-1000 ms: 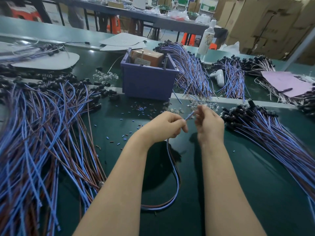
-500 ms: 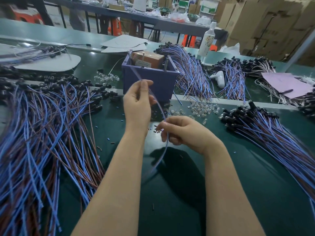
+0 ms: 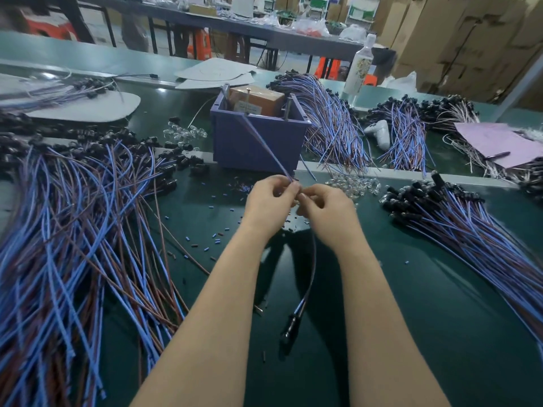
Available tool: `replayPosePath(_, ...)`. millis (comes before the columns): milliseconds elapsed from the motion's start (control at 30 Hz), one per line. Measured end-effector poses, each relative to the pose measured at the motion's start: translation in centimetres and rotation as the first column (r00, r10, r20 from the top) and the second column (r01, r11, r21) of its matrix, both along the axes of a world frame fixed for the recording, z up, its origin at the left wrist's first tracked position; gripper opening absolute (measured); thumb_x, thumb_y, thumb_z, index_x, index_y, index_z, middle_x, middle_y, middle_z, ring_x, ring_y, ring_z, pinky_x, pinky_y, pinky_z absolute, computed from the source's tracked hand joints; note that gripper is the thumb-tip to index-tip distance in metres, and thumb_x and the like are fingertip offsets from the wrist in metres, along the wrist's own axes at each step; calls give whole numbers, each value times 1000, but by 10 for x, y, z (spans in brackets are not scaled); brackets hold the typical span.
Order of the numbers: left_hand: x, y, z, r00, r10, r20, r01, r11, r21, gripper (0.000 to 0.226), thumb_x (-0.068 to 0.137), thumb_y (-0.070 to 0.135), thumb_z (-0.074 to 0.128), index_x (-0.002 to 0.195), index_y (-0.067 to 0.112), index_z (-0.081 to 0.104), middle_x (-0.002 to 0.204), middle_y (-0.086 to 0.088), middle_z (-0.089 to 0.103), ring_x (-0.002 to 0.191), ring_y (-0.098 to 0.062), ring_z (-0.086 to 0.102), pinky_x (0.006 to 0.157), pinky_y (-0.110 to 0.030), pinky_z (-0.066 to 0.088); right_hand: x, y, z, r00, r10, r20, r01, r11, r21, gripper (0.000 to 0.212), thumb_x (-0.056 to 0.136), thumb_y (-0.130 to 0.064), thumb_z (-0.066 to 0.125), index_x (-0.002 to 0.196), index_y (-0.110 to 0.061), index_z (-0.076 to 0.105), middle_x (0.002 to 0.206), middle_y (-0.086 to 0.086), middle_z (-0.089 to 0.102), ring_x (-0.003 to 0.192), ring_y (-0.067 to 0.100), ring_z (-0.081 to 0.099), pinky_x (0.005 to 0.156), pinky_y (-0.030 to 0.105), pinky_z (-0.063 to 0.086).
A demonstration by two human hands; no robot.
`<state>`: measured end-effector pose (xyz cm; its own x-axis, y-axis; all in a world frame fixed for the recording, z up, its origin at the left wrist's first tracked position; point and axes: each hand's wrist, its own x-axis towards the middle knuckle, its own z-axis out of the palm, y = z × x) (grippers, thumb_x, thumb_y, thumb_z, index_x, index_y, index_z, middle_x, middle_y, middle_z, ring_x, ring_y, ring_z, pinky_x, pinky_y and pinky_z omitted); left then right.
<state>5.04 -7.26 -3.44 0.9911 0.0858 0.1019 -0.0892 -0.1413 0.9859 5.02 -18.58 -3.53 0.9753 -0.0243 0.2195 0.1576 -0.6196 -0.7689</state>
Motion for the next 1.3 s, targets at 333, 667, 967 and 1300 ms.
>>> replayPosePath(333, 8, 11, -11, 953, 303, 1, -303, 953, -29, 23, 100, 19, 41, 81, 15, 53, 65, 7, 62, 55, -6, 52, 61, -25, 42, 3, 23, -12, 978, -190, -88, 208, 922, 326, 21, 95, -14, 47, 77, -20, 55, 71, -2, 68, 85, 26, 68, 85, 48, 53)
replayPosePath(667, 5, 8, -10, 961, 260, 95, -273, 949, 159, 23, 98, 19, 44, 93, 10, 64, 77, -3, 61, 77, -22, 54, 72, -28, 41, -3, 27, -11, 976, -187, -108, 202, 967, 157, 15, 89, -10, 40, 82, -24, 44, 71, 5, 69, 72, 28, 68, 78, 43, 53)
replayPosePath(967, 3, 12, -7, 938, 339, 66, -345, 930, 128, 24, 98, 19, 44, 93, 9, 64, 80, -5, 63, 82, -26, 58, 77, -34, 45, -5, 29, -11, 986, -141, -89, 140, 990, -20, 23, 90, -13, 42, 104, -14, 60, 95, 11, 69, 97, 27, 58, 80, 31, 44)
replayPosePath(1300, 1, 10, -7, 927, 364, 92, -373, 919, 130, 27, 96, 20, 44, 88, 4, 64, 81, -12, 69, 80, -30, 62, 78, -41, 51, -3, 29, -10, 978, -164, -129, 169, 985, 26, 20, 89, -14, 41, 104, -12, 54, 94, 13, 69, 92, 32, 63, 85, 41, 49)
